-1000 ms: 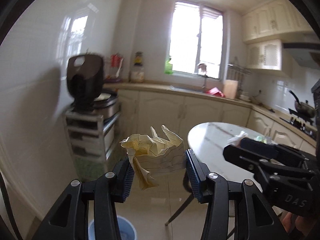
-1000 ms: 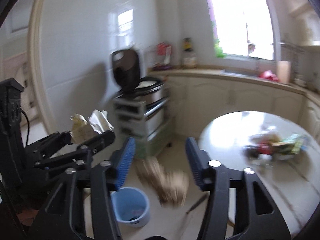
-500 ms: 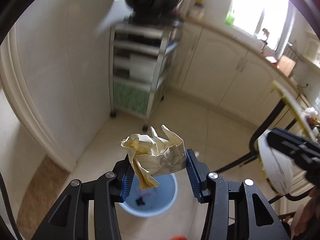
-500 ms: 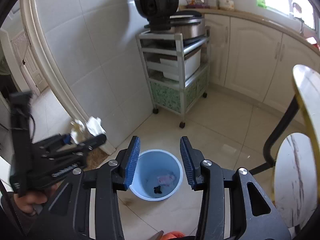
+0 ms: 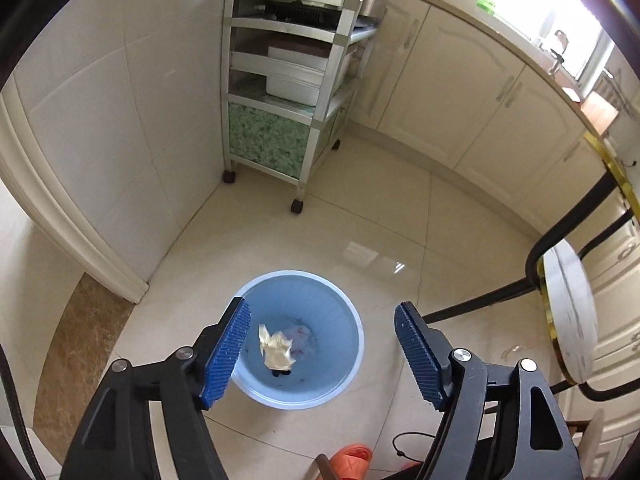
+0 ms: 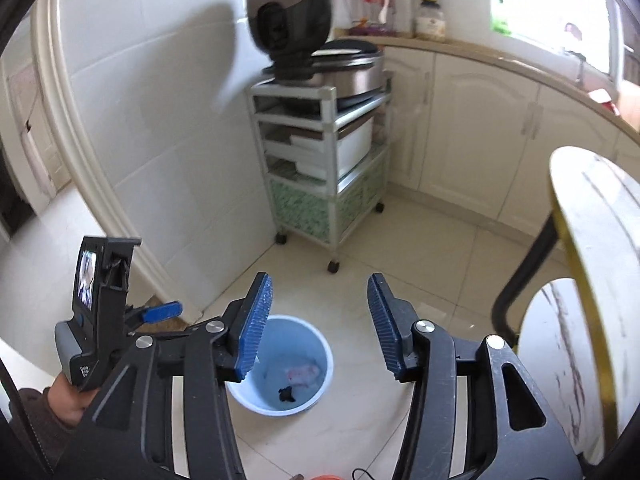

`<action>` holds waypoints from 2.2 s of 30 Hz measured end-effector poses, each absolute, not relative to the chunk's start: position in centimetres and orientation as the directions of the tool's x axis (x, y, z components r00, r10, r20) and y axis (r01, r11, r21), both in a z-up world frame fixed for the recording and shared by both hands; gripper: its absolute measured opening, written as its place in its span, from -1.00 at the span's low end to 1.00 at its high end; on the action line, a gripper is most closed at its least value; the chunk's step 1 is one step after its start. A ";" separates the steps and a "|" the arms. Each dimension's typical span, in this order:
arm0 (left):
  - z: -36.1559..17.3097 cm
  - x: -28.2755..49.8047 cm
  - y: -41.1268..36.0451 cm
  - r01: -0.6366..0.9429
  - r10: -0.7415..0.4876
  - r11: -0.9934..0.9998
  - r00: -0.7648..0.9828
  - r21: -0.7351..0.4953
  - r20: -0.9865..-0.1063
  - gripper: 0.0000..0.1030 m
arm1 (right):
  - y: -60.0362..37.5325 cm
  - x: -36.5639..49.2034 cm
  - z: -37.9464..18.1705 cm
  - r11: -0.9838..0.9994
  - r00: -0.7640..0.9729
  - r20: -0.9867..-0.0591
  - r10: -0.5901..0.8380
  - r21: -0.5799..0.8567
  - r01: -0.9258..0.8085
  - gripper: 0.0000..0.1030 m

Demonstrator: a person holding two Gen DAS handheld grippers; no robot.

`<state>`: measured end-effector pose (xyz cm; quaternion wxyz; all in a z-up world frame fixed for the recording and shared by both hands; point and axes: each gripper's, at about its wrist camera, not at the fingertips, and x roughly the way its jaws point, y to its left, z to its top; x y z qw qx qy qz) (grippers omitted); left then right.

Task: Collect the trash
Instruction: 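Move both tools back to the table, then grasp the clear plastic wrap with the left tool while the right tool grasps the drink carton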

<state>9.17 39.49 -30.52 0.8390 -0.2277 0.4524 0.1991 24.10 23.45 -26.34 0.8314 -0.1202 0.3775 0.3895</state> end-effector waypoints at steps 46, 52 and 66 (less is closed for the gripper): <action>-14.9 46.4 -0.7 0.249 -0.174 0.969 0.658 -0.007 -0.733 0.68 | -18.9 38.8 -15.0 0.994 0.748 -0.657 0.092 0.100 -0.034 0.79; -17.0 51.8 -1.2 0.237 -0.200 0.969 0.592 -0.069 -0.781 0.34 | -20.4 40.5 -15.8 0.993 0.736 -0.670 0.093 0.116 -0.020 0.81; -15.5 51.9 0.3 0.293 -0.342 0.936 0.632 -0.195 -0.695 -0.58 | -21.0 45.9 -19.0 0.988 0.647 -0.756 0.097 0.150 0.028 0.81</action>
